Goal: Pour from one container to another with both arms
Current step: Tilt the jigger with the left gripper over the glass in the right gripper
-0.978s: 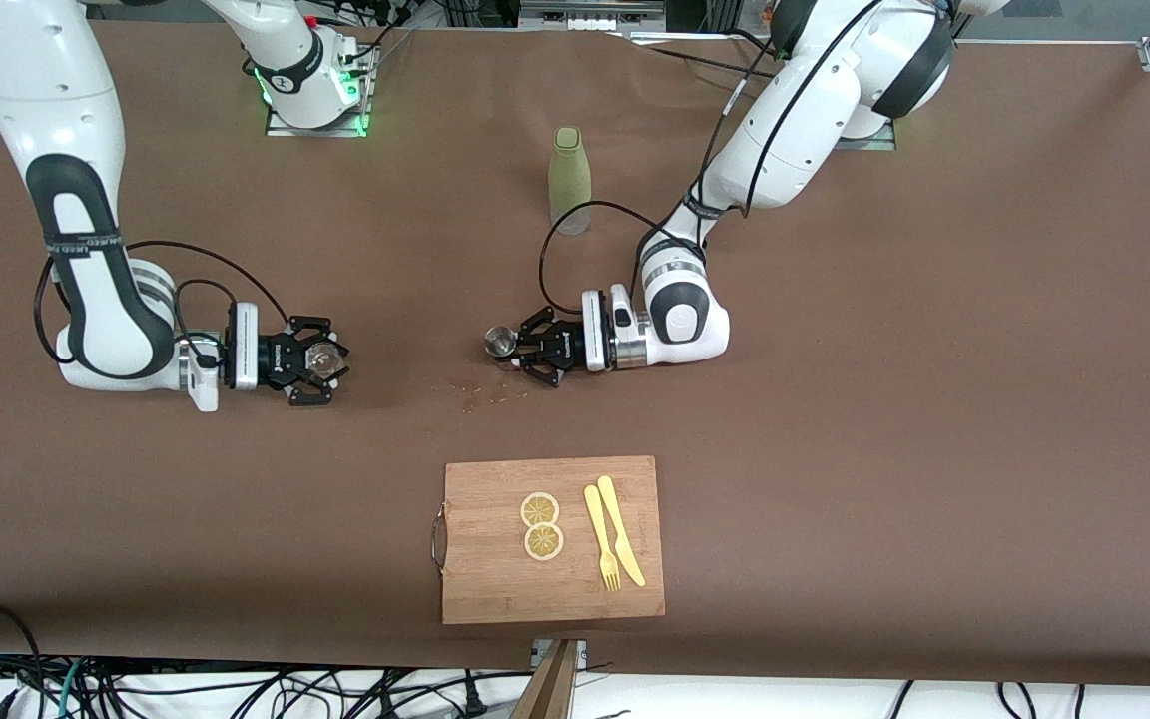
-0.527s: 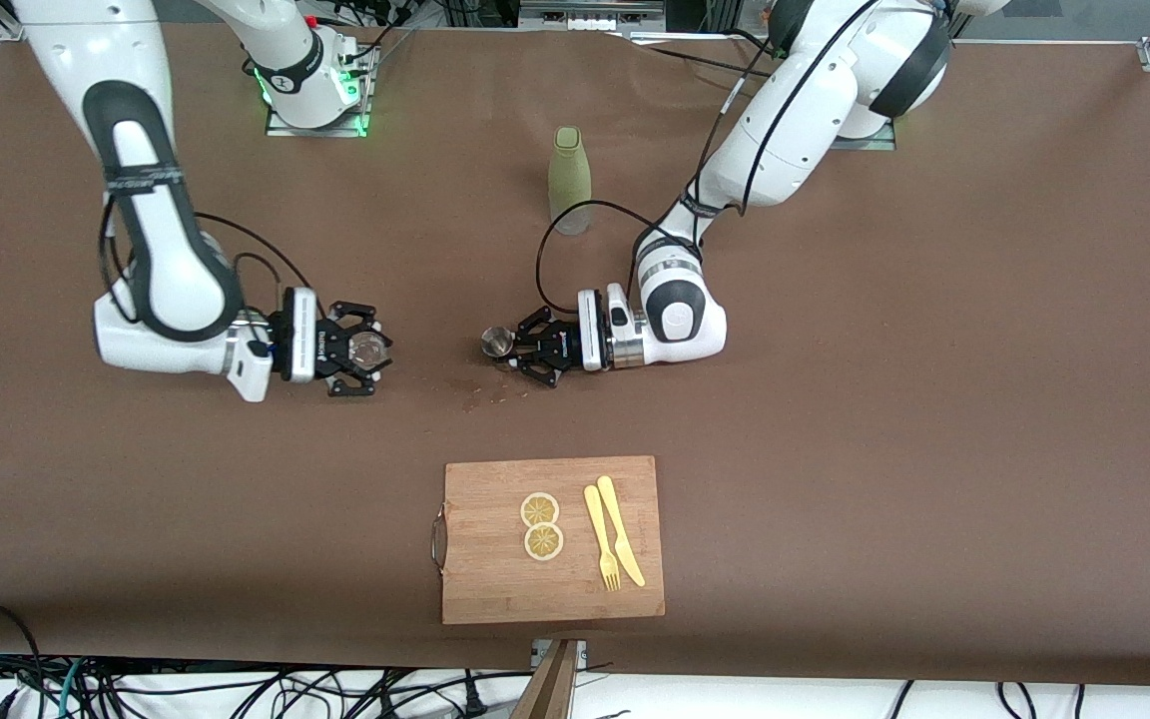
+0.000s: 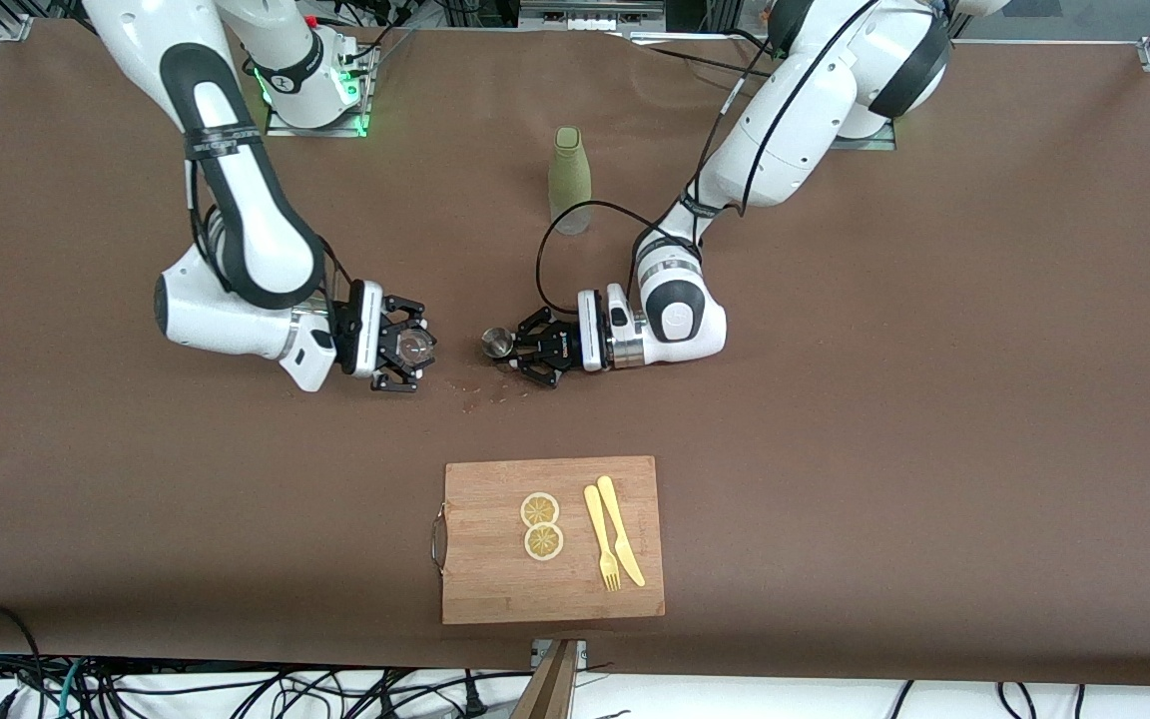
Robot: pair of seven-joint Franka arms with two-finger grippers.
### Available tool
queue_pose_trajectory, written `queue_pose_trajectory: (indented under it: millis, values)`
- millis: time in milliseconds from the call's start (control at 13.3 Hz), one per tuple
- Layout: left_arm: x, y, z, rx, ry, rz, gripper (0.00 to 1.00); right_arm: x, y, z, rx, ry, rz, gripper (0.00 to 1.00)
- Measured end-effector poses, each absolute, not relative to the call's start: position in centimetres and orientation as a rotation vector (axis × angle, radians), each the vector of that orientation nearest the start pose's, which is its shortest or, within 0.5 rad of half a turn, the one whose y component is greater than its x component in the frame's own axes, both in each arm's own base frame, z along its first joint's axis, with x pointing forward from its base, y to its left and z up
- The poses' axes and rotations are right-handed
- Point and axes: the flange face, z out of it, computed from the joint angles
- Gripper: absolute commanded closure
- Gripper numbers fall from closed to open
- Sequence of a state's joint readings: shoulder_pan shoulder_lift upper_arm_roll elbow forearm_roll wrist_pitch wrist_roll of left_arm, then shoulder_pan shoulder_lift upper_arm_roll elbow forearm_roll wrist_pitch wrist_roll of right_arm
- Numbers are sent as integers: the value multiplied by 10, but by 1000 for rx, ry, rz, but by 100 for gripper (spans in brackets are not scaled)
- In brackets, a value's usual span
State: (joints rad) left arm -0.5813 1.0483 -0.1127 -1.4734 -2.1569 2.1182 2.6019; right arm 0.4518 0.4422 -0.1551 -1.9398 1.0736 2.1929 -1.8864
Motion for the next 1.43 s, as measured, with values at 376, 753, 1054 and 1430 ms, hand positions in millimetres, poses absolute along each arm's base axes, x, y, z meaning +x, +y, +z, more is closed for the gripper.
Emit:
queue_pose_trajectory:
  millis: [376,753,1054,1430]
  values:
    - [527,-470,69,1401,-1124,1194,100,564,254,274,-1951,-1682,-430,69]
    - [528,-470,68,1401,-1123,1195,100,557,270,301,-2028,-1730,-331,69]
    - [528,-470,67,1402,-1124,1195,100,542,298,310,-2110,-1730,-235,69]
    - [529,-468,65,1408,-1128,1196,100,535,329,325,-2242,-1692,-166,69]
